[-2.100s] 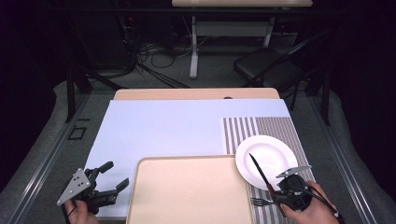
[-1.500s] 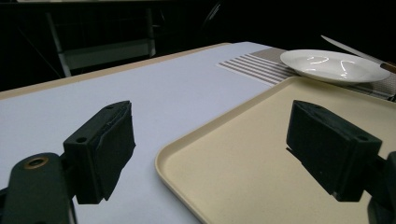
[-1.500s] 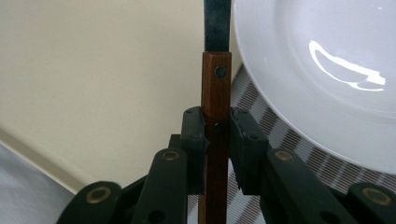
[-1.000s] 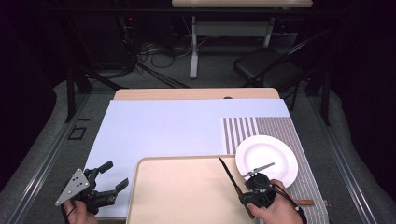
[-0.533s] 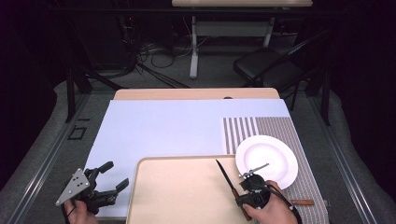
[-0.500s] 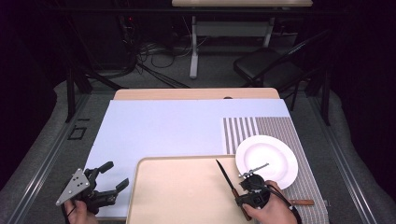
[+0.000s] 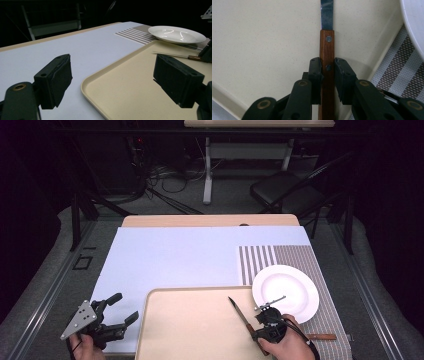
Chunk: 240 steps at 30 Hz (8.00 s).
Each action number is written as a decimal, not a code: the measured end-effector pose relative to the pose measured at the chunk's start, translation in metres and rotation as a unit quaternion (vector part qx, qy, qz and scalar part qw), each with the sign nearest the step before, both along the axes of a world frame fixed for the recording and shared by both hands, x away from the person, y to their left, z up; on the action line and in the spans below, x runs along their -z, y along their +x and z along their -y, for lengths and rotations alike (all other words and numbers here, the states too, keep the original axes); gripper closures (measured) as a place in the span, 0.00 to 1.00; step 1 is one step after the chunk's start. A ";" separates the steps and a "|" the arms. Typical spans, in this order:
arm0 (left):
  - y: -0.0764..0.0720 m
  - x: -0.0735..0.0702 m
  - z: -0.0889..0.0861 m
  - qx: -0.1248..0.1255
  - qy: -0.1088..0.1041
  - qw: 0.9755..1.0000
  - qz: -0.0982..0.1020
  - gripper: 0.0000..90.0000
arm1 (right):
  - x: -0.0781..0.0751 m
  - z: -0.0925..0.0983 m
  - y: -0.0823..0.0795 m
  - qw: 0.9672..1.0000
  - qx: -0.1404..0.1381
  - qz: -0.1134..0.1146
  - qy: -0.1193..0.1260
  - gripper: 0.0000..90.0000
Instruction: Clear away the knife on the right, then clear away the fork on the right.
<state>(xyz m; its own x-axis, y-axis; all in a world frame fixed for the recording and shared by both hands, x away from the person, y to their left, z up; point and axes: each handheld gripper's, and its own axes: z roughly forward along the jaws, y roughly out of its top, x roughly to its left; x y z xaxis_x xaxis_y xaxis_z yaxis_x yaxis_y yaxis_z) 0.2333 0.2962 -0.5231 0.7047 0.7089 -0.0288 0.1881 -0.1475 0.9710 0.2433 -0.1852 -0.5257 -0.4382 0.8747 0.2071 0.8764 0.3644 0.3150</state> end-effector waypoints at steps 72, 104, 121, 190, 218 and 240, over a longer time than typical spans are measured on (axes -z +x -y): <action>0.000 0.000 0.000 0.001 0.003 1.000 0.001 0.17 | 0.010 0.005 0.007 0.994 -0.025 0.105 0.026 1.00; 0.000 0.000 0.000 -0.004 0.001 1.000 0.001 0.17 | -0.012 0.012 -0.001 0.985 -0.047 0.154 0.059 0.73; -0.001 0.000 -0.002 -0.006 0.001 1.000 -0.001 0.17 | -0.018 0.032 -0.010 0.962 -0.093 0.243 0.078 0.64; 0.000 0.001 0.002 0.002 0.010 1.000 -0.006 0.17 | -0.022 0.108 -0.022 0.951 -0.065 0.302 -0.004 0.07; 0.001 0.002 0.002 0.005 0.011 1.000 -0.010 0.17 | -0.026 0.104 -0.021 0.930 -0.181 0.290 -0.133 0.06; 0.001 0.002 0.002 0.005 0.011 1.000 -0.011 0.17 | -0.020 0.106 -0.017 0.926 -0.198 0.282 -0.157 0.06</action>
<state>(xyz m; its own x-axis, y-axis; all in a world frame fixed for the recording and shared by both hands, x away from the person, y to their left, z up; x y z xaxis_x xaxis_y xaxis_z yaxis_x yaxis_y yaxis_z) 0.2340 0.2938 -0.5249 0.7109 0.7027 -0.0290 0.2074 -0.1700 0.9634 0.2264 -0.2917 -0.5052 -0.6989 0.6002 -0.3890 0.3823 0.7731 0.5061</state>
